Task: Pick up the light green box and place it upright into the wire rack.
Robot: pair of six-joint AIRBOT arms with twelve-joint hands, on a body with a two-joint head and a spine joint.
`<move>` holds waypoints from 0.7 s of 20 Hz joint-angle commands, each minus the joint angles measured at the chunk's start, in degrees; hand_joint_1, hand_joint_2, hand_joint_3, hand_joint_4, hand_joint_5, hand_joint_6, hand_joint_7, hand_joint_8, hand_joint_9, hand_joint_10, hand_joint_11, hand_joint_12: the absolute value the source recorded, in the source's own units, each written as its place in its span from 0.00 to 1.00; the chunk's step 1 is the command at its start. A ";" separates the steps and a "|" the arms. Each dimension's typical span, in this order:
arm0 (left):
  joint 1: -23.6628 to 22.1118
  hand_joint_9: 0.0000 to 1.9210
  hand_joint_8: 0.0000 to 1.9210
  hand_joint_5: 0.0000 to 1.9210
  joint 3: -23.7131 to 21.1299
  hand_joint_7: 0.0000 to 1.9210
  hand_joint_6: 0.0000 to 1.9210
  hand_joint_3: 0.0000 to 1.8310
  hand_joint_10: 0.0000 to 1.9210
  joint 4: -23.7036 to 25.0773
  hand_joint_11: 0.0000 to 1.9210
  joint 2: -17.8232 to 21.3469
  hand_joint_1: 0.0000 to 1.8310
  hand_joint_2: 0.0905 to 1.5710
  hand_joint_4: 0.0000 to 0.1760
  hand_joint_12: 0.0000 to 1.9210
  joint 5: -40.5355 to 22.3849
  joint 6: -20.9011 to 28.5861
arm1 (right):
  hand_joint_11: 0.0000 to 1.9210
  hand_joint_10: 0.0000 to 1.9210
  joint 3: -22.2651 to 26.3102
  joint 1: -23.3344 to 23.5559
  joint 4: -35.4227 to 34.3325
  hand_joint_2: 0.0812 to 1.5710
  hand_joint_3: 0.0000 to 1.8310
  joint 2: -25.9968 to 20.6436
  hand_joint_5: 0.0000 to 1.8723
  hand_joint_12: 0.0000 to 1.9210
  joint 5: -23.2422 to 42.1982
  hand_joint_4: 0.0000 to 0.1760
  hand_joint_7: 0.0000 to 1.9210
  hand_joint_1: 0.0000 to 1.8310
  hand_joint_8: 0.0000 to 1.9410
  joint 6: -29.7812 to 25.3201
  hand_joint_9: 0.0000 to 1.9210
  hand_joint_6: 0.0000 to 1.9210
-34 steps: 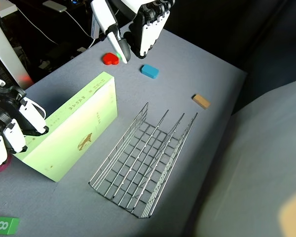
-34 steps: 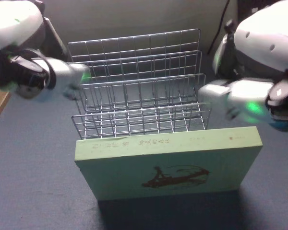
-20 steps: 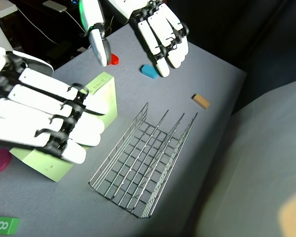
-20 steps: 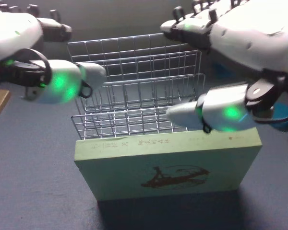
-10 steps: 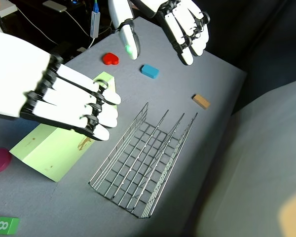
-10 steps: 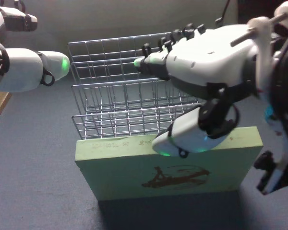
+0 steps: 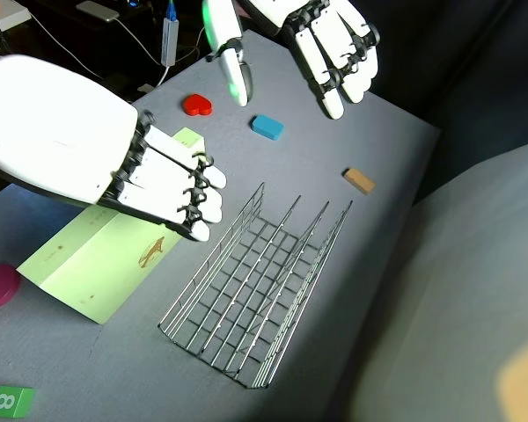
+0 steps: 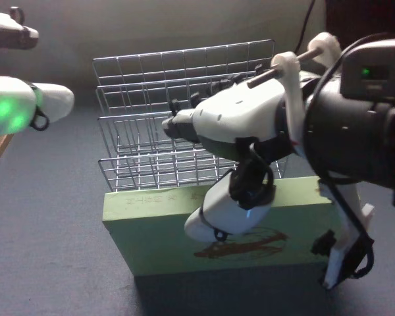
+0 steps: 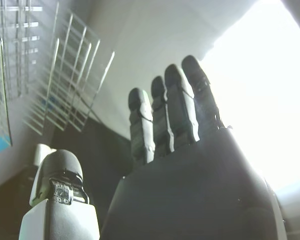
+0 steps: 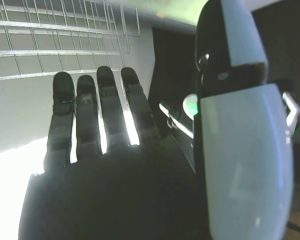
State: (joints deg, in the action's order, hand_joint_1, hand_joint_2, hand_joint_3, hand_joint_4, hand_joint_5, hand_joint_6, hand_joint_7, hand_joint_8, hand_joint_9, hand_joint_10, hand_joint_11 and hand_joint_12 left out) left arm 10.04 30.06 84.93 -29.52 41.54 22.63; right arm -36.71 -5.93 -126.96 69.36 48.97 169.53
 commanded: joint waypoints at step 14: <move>-3.81 0.11 0.00 0.17 2.32 0.13 0.00 0.00 0.00 4.73 0.00 3.74 0.08 0.74 0.33 0.28 -4.86 -6.65 | 0.00 0.00 -1.55 -1.91 2.37 0.64 0.00 1.83 0.08 0.33 -2.42 0.00 0.10 0.44 0.00 1.07 0.07 0.00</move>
State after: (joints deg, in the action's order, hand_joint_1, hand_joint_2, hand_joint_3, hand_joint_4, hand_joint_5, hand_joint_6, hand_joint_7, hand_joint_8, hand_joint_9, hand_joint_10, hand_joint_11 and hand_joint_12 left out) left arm 7.01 32.14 85.38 -25.89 36.62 16.27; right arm -38.13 -8.12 -127.72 71.16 48.56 170.65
